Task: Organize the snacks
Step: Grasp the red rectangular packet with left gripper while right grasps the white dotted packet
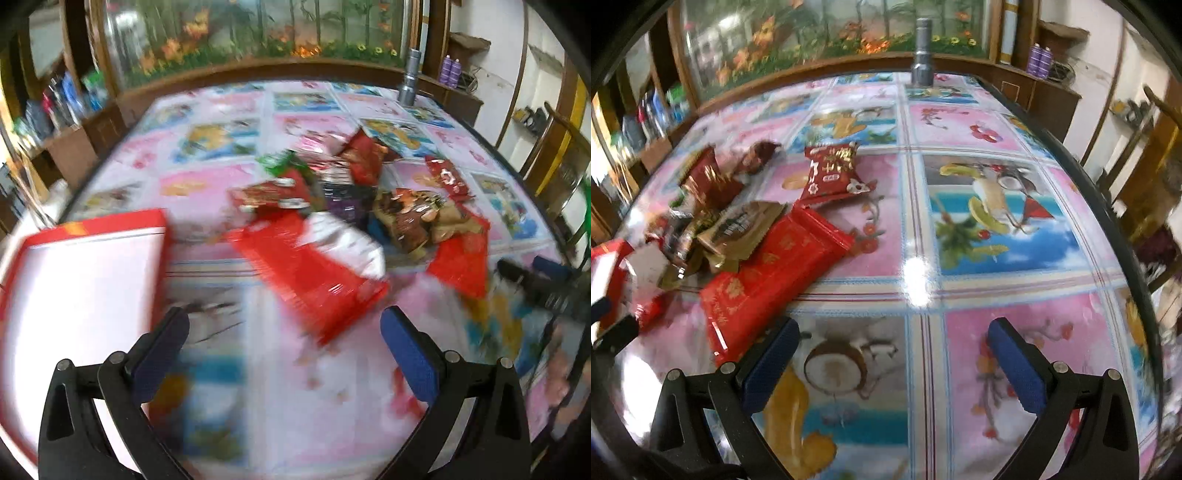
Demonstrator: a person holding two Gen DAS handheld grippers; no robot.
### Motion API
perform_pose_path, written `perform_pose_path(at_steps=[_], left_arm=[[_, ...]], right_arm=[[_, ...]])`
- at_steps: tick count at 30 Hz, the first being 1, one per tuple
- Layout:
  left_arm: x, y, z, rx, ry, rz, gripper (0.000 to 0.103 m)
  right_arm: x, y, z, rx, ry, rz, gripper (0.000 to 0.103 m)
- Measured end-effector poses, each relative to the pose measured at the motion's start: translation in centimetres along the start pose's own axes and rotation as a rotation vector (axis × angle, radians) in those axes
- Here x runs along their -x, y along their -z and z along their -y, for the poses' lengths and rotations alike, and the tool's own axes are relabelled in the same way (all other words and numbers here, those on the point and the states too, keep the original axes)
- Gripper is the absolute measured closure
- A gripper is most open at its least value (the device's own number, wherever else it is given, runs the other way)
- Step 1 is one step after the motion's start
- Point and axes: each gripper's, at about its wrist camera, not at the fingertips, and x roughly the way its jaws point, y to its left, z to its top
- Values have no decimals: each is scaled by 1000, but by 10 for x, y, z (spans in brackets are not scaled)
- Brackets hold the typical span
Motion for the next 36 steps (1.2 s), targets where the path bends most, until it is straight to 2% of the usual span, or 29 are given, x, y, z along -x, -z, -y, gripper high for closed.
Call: perform_pose_path(at_steps=[2, 4, 6, 7, 9, 12, 17, 21, 23, 24, 25, 27, 28, 29, 30, 32, 36], left_arm=[[14, 9, -12, 10, -26, 14, 0], [25, 14, -20, 29, -43, 37, 0], [35, 15, -27, 31, -67, 72, 0], [39, 14, -29, 24, -83, 91, 0], [43, 10, -32, 6, -111, 113, 0], [39, 6, -35, -8, -134, 81, 0], [33, 11, -46, 12, -196, 56, 0], [29, 16, -55, 31, -218, 30, 0], [31, 16, -55, 29, -222, 34, 0], [31, 16, -54, 28, -222, 35, 0], [31, 15, -54, 28, -224, 35, 0], [30, 13, -53, 30, -226, 33, 0], [28, 12, -51, 33, -222, 27, 0], [27, 11, -51, 36, -216, 21, 0], [26, 8, -47, 39, -200, 12, 0], [25, 5, -42, 37, -185, 3, 0], [18, -11, -22, 51, -162, -21, 0]], right_arm=[[8, 1, 5, -53, -69, 22, 1], [21, -1, 6, -88, -134, 85, 1], [35, -7, -2, -89, -196, 150, 0], [38, -11, -9, -71, -221, 151, 0], [37, -21, -26, -28, -256, 130, 1], [36, -32, -56, 18, -330, 124, 1], [33, -28, -130, 201, -476, 57, 1], [14, -24, -169, 273, -497, 17, 4], [0, -27, -177, 271, -507, -40, 11], [-4, -27, -177, 257, -519, -63, 12], [-10, -29, -177, 243, -532, -72, 12], [-15, -30, -174, 238, -541, -74, 21], [-18, -31, -172, 235, -545, -81, 33], [-22, -30, -170, 237, -544, -92, 40], [-24, -31, -168, 241, -547, -93, 42], [-28, -33, -161, 237, -545, -96, 63], [-32, -43, -134, 132, -626, -144, 70]])
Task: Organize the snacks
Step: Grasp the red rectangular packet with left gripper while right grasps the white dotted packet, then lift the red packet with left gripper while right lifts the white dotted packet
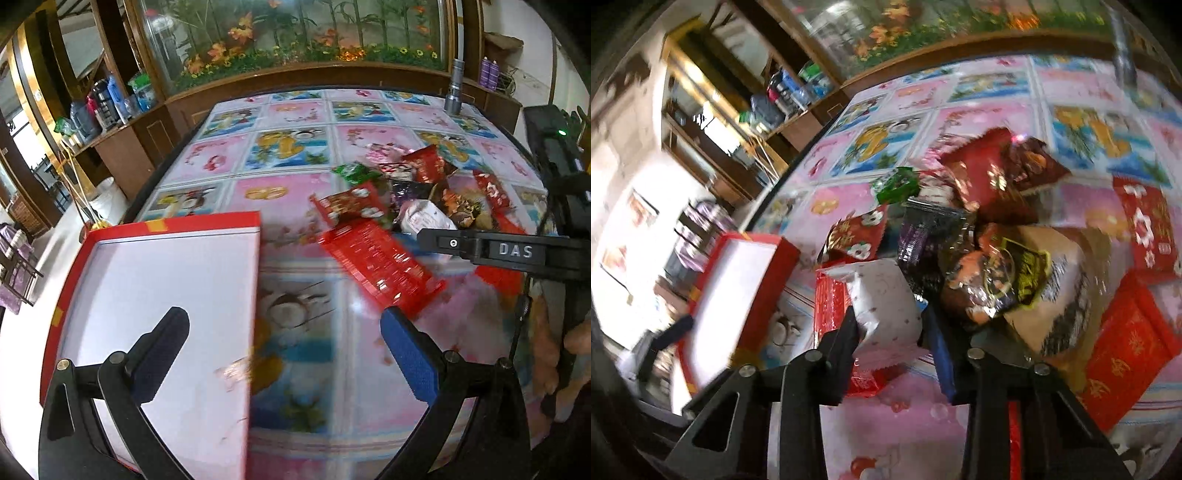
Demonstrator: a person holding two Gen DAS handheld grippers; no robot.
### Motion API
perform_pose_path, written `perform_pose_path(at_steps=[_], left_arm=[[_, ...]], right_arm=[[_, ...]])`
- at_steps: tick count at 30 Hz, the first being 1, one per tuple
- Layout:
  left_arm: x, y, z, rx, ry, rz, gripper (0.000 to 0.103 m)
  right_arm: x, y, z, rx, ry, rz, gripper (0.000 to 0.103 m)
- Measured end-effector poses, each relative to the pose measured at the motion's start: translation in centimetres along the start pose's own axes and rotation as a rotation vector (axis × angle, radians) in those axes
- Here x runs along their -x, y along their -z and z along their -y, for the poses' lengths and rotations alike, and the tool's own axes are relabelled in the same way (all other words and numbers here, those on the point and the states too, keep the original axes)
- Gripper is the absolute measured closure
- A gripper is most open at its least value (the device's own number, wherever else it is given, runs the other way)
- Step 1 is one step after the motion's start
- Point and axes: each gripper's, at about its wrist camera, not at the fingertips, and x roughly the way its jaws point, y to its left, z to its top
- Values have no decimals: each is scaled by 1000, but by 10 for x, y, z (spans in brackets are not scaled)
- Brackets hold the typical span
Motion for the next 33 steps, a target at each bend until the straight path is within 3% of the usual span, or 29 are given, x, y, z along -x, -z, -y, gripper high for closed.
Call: perform_pose_path(at_steps=[1, 2, 5, 10, 12, 15, 17, 20, 22, 24, 26, 33], left_arm=[[-3, -4, 5, 7, 3, -10, 0], [-6, -7, 10, 14, 5, -19, 0], [-23, -18, 29, 32, -5, -49, 0], [-58, -28, 50, 79, -45, -112, 0], [-65, -28, 51, 130, 2, -122, 0], [-79, -26, 49, 191, -4, -157, 0], [-79, -22, 44, 229, 19, -128, 2], [-71, -18, 44, 214, 27, -96, 12], [-67, -17, 49, 184, 43, -74, 25], [-62, -16, 53, 157, 61, -59, 48], [-58, -14, 55, 130, 78, -53, 57], [-50, -2, 44, 89, 85, -21, 58]], right_arm=[[6, -2, 6, -22, -10, 11, 84], [12, -3, 12, -41, -20, 25, 88], [31, -8, 29, -112, -108, 75, 88], [51, -11, 40, -164, -170, 137, 88], [55, -13, 44, -192, -191, 148, 88], [59, -14, 46, -208, -200, 160, 88], [60, -15, 45, -209, -209, 167, 87], [57, -15, 45, -212, -208, 176, 86], [54, -15, 46, -221, -209, 168, 86], [53, -14, 46, -221, -205, 168, 86], [55, -13, 47, -218, -206, 177, 86], [41, -12, 46, -208, -160, 142, 86]])
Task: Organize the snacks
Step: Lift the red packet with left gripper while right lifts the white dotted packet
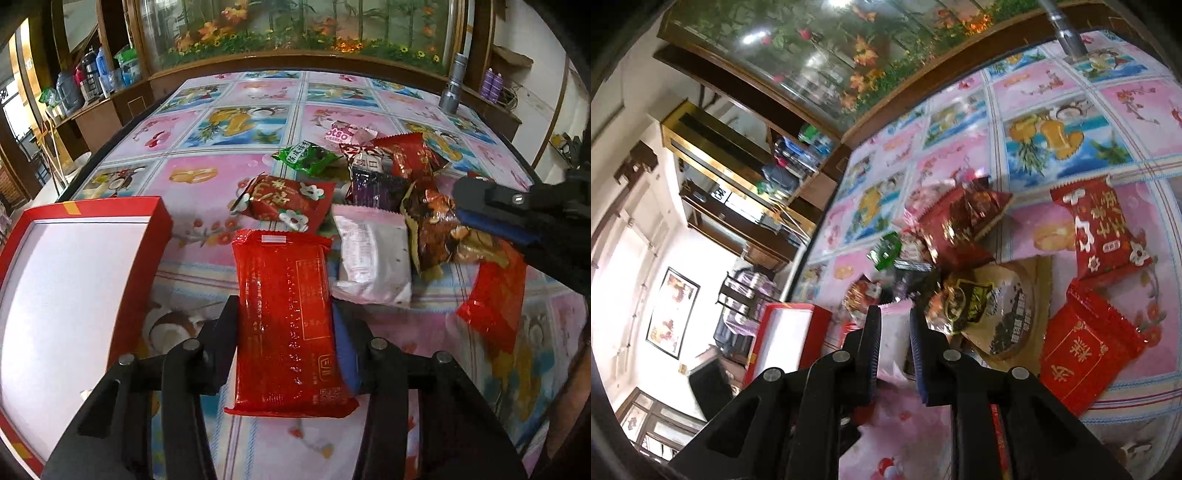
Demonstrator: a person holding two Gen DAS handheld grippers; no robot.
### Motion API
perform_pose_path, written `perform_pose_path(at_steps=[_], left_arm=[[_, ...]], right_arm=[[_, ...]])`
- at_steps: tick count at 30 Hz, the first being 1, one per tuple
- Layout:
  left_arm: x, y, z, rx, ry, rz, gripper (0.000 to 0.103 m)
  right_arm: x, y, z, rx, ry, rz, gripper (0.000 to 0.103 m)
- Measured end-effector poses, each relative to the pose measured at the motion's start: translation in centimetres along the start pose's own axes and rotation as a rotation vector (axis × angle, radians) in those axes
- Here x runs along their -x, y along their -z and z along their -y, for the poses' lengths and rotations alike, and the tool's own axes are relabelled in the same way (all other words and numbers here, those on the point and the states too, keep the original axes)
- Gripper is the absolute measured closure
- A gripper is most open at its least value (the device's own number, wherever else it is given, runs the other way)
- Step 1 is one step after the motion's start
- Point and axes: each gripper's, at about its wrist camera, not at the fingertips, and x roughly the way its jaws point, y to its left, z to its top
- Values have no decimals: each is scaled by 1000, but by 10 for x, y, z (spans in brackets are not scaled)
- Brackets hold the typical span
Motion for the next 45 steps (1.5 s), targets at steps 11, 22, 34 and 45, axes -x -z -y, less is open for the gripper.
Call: perform_pose_path(at_steps=[11, 22, 34, 45], left_arm=[[14, 13, -12, -2, -27, 31, 59], [42, 12, -28, -4, -30, 110, 59], [90, 18, -62, 17, -11, 235, 74], [91, 29, -99, 51, 17, 161, 74]], right_arm=[[-10, 5, -2, 20, 41, -29, 83], [-11, 26, -27, 146, 76, -79, 73], [-42, 37, -24, 101, 144, -117, 67], [-71, 40, -62, 164, 277, -47, 44]])
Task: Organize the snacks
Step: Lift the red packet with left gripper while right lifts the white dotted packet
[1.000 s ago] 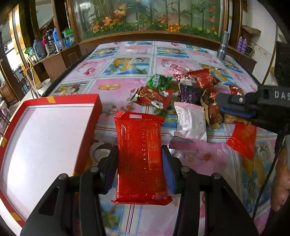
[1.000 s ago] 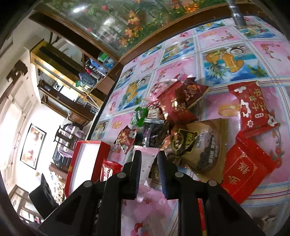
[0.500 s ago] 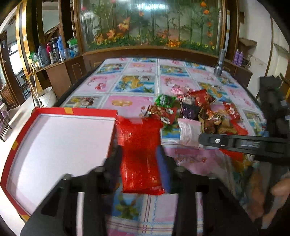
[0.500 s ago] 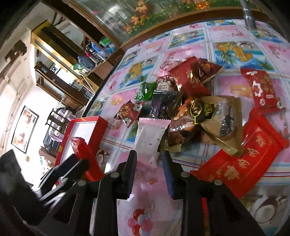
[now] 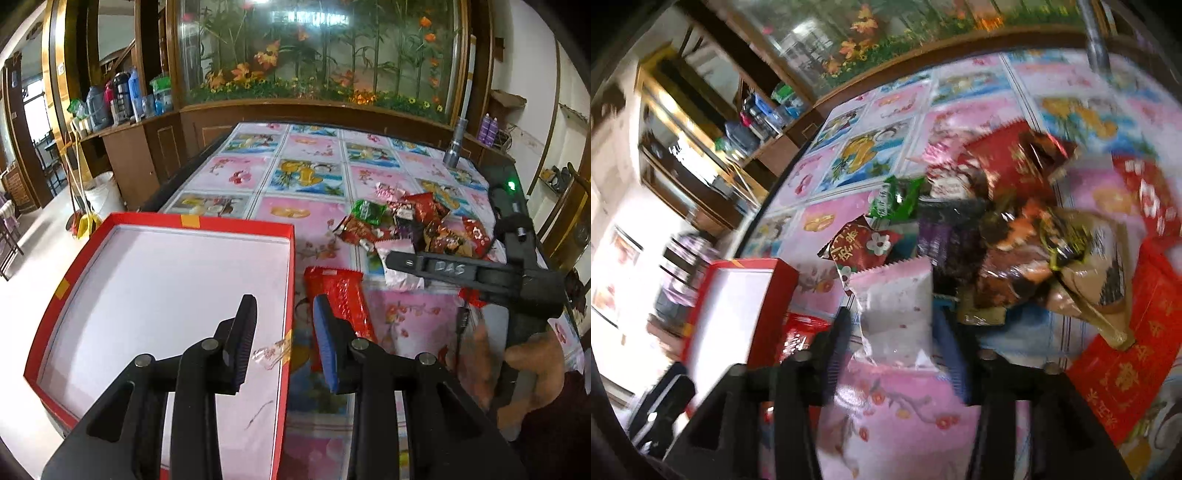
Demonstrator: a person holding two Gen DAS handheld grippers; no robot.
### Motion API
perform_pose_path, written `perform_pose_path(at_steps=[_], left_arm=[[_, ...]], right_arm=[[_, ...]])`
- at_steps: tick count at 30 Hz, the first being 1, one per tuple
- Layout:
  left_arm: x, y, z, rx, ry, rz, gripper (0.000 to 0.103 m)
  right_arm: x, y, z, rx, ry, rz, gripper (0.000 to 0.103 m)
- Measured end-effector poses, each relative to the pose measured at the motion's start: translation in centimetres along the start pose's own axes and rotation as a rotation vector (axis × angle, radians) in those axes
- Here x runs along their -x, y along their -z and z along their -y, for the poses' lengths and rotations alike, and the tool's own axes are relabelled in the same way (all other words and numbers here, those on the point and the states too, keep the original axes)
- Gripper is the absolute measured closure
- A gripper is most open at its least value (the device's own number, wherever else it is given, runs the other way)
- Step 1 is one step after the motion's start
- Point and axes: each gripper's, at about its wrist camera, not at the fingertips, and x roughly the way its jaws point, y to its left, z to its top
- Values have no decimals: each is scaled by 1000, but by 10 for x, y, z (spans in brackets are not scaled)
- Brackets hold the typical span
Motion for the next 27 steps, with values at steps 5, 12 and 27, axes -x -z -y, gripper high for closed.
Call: perform_pose_path(at_steps=[5, 12, 27], left_arm=[[-7, 1, 10, 9, 70, -51, 74], [-26, 0, 45, -57, 86, -113, 43], [-79, -8, 54, -52, 79, -241, 41]], right_arm=[[-15, 8, -33, 201, 246, 45, 53], [-1, 4, -6, 134, 221, 46, 69], [39, -14, 34, -127, -76, 104, 69]])
